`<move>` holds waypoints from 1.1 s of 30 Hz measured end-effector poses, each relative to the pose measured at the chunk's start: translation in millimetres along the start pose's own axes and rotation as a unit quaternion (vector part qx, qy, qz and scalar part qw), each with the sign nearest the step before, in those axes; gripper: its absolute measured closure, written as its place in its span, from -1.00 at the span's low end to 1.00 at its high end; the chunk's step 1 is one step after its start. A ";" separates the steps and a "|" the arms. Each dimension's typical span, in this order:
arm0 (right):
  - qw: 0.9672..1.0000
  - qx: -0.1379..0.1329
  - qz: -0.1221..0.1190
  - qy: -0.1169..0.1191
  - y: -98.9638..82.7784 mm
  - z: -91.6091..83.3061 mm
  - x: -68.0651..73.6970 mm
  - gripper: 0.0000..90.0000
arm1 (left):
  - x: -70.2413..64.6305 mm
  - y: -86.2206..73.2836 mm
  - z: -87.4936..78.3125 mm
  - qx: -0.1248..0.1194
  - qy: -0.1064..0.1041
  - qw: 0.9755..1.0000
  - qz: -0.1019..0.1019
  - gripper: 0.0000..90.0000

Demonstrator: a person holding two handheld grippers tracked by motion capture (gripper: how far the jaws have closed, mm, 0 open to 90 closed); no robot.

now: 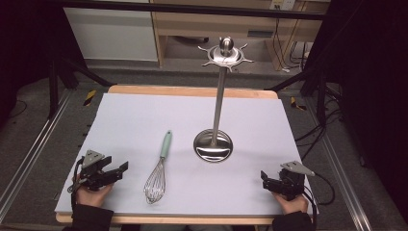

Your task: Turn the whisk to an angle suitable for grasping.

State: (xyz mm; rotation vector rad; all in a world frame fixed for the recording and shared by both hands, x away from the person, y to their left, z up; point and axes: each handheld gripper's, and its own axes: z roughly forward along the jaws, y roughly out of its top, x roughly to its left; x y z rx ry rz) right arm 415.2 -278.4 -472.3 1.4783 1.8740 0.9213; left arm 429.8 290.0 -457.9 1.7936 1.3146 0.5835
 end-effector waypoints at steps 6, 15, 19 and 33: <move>1.000 0.002 -0.010 0.006 -1.3 -0.6 8.1 -0.81 | -6.9 4.6 -3.3 -0.001 -0.015 1.000 0.000 -0.33; 1.000 0.002 -0.016 0.005 -0.6 -1.0 15.7 -0.81 | -17.0 17.5 -6.0 -0.003 -0.031 0.999 0.011 -0.29; 1.000 0.000 -0.012 0.003 -0.9 -1.3 16.2 -0.81 | -21.6 25.5 -4.2 -0.003 -0.032 0.999 0.017 -0.27; 1.000 0.008 -0.012 0.000 -1.9 -0.1 16.0 -0.81 | -38.5 41.7 3.8 0.013 -0.046 0.998 0.038 -0.28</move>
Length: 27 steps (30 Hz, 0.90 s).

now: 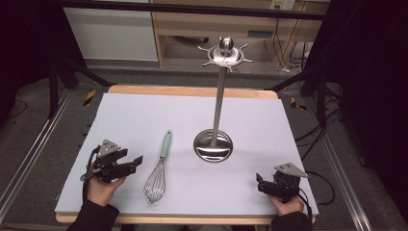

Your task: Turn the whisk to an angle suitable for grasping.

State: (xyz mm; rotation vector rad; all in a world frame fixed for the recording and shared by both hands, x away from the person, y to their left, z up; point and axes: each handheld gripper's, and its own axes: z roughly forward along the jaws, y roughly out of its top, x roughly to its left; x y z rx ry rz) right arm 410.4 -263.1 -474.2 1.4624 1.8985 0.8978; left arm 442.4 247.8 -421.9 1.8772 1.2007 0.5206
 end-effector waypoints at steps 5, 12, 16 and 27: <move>1.000 0.002 0.000 0.001 0.0 -0.1 0.1 -0.81 | -1.1 4.5 -0.6 0.001 -0.003 1.000 0.003 -0.28; 1.000 0.003 0.001 0.004 -0.6 -0.1 0.4 -0.81 | -7.3 16.8 4.8 0.008 -0.015 1.000 0.010 -0.30; 1.000 0.005 0.005 0.008 -0.9 -0.9 0.4 -0.81 | -9.7 25.5 8.8 0.014 -0.016 1.000 0.016 -0.31; 1.000 0.010 0.002 0.012 -0.7 -0.2 0.9 -0.82 | -20.5 45.6 17.9 0.030 -0.025 0.999 0.022 -0.30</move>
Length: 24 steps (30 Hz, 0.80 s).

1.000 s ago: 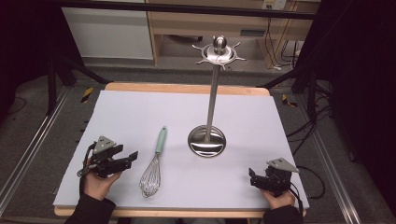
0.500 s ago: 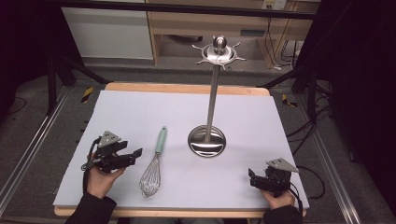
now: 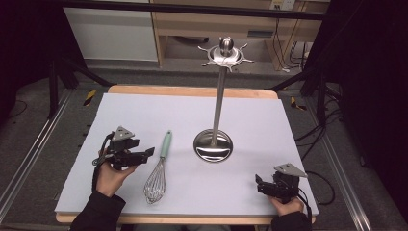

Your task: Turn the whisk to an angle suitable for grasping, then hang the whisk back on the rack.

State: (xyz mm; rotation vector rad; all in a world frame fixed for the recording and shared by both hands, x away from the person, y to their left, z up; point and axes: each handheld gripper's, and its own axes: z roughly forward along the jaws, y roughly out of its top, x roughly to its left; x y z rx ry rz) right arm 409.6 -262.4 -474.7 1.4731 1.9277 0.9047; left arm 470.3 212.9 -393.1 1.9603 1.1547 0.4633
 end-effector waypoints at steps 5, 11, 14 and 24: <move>1.000 -0.002 -0.003 0.001 -0.1 -0.5 0.1 -0.82 | -5.6 7.3 6.5 0.009 -0.001 1.000 0.004 -0.30; 1.000 0.005 -0.005 0.002 -0.1 0.0 0.4 -0.83 | -10.3 12.5 20.8 0.034 -0.002 0.999 0.008 -0.28; 1.000 0.003 -0.001 0.008 0.6 -0.3 1.4 -0.83 | -12.7 13.5 26.3 0.046 0.005 0.999 0.014 -0.25; 1.000 0.008 -0.011 0.012 0.9 0.8 3.7 -0.83 | -13.7 13.6 45.9 0.088 0.008 0.996 0.003 -0.11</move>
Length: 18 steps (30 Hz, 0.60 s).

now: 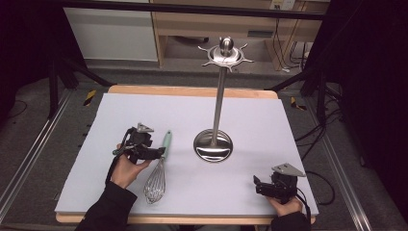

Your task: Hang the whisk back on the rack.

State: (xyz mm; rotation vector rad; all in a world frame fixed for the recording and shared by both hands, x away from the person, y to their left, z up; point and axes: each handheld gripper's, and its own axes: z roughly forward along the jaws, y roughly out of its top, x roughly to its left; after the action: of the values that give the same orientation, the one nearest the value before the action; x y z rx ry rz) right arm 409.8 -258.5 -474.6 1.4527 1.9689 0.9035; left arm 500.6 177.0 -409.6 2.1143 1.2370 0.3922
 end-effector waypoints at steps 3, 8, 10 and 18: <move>1.000 0.002 -0.002 0.001 0.0 0.8 1.4 -0.82 | -1.1 -0.7 5.5 0.013 -0.001 1.000 0.001 -0.10; 1.000 0.002 -0.001 0.001 0.4 0.8 2.0 -0.82 | -2.4 0.4 14.5 0.031 0.003 1.000 0.000 -0.01; 1.000 0.002 0.000 0.002 0.6 0.8 1.9 -0.82 | -3.0 0.9 19.1 0.040 0.002 0.999 -0.002 0.02; 1.000 0.004 -0.004 0.002 0.7 2.1 2.4 -0.82 | -6.3 -1.5 37.5 0.073 -0.003 0.997 -0.005 0.10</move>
State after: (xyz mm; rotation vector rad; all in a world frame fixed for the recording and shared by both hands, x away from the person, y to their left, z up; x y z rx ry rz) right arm 411.1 -255.6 -475.4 1.4466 1.9826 0.8969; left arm 516.9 157.8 -438.1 2.2288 1.3068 0.3006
